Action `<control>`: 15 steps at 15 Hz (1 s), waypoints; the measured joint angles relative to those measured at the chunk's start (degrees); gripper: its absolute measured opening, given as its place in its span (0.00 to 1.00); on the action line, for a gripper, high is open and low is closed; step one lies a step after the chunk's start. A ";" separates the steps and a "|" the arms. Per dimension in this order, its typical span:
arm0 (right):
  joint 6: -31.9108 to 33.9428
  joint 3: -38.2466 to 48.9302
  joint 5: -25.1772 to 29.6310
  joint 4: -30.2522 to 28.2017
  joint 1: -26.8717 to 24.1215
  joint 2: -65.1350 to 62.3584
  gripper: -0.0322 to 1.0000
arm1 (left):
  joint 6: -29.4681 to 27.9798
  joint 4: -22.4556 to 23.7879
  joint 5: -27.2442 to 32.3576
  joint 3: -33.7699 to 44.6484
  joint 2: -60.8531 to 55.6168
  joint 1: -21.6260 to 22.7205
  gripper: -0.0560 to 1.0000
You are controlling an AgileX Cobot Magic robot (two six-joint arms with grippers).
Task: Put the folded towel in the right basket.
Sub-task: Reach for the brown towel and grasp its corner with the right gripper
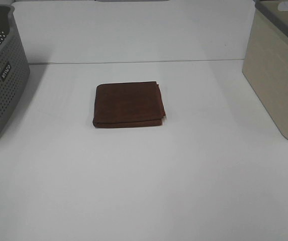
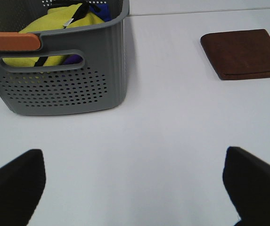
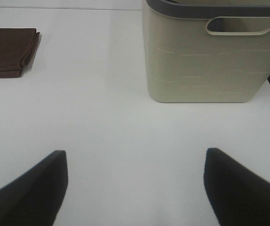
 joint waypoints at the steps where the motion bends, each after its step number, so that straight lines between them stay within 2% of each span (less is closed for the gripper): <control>1: 0.00 0.00 0.00 0.00 0.00 0.00 0.76 | 0.00 0.00 0.00 0.00 0.00 0.00 0.97; 15: 0.00 0.00 0.00 0.00 0.00 0.00 0.76 | 0.00 0.00 0.00 0.00 0.00 0.00 0.97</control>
